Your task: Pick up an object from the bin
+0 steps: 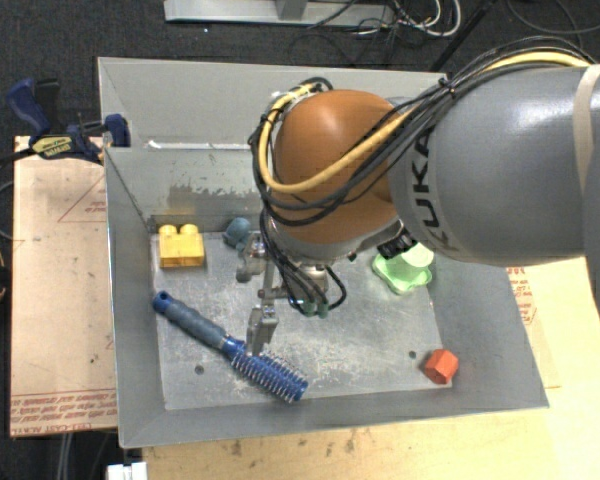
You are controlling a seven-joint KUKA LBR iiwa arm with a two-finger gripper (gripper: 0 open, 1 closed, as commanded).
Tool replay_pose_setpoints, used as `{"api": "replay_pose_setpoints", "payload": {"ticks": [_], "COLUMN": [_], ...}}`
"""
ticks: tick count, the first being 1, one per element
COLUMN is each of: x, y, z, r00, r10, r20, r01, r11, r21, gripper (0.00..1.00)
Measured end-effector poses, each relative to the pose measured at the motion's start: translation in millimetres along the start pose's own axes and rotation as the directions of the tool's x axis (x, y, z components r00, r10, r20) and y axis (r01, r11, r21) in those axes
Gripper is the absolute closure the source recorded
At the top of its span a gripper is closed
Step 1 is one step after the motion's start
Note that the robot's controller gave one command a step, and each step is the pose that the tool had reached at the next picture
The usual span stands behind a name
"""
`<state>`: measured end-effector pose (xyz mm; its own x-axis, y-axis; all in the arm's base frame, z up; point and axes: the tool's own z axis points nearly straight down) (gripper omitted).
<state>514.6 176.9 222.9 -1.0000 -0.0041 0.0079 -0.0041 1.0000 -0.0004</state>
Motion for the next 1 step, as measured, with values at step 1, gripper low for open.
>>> {"api": "replay_pose_setpoints", "payload": {"ticks": [1], "x": [-0.1], "y": [-17.4], "z": [149.4], "r00": [0.975], "r10": [0.223], "r20": [0.015], "r01": [-0.223], "r11": [0.975], "r21": [-0.010], "gripper": [0.00]}}
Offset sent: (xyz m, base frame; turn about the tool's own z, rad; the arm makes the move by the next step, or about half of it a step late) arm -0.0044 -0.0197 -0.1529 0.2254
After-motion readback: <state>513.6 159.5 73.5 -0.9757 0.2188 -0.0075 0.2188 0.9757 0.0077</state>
